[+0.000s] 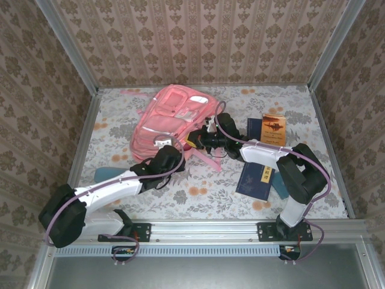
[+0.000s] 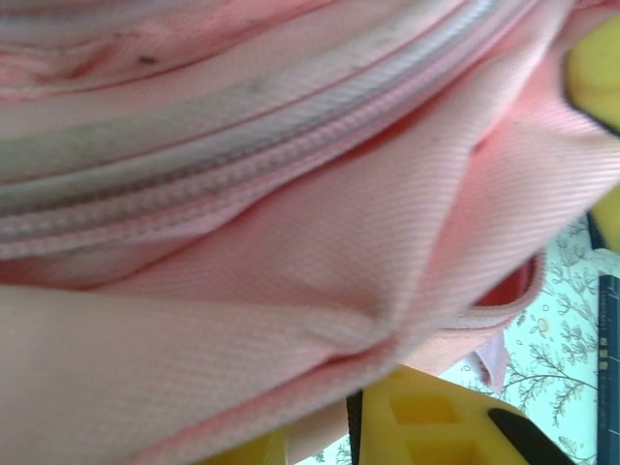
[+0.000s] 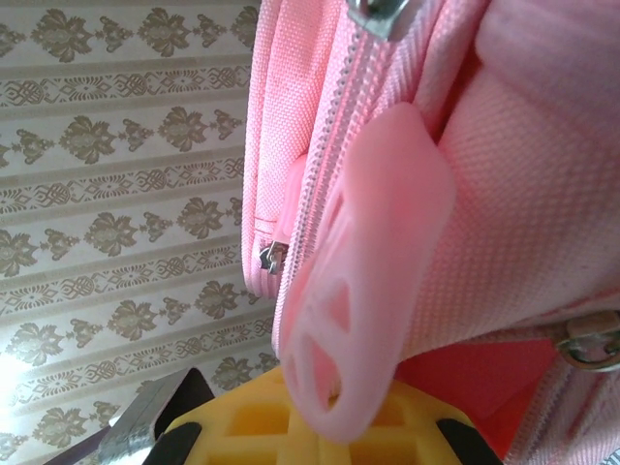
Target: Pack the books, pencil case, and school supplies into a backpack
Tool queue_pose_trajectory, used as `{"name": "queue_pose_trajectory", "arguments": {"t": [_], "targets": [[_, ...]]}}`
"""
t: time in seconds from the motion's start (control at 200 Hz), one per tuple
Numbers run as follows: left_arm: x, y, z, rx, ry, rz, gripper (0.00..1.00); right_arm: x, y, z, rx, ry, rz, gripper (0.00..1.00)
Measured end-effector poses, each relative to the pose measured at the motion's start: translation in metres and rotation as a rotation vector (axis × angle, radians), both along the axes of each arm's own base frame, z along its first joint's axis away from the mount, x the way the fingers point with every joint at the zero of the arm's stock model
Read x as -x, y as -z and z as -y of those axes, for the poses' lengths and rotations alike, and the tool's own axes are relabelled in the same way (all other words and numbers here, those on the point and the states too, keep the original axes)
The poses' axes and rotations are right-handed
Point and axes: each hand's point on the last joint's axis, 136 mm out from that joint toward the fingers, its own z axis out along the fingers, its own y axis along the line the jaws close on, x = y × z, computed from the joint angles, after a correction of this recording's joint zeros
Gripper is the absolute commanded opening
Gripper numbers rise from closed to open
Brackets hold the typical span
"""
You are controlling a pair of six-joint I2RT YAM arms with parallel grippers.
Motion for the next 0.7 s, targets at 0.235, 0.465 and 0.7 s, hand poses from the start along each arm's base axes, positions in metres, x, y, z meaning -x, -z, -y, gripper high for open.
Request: {"name": "queue_pose_trajectory", "arguments": {"t": [0.235,0.465,0.7], "targets": [[-0.002,-0.002,0.001,-0.001,0.019,0.014,0.37,0.001,0.003,-0.003,0.000,-0.008,-0.008,0.01],[-0.006,-0.002,-0.005,-0.020,0.006,0.021,0.12,0.001,0.003,-0.003,0.000,-0.008,-0.008,0.01],[-0.005,0.000,-0.012,-0.070,-0.001,0.012,0.00,0.002,0.011,-0.001,0.033,-0.003,-0.016,0.01]]}}
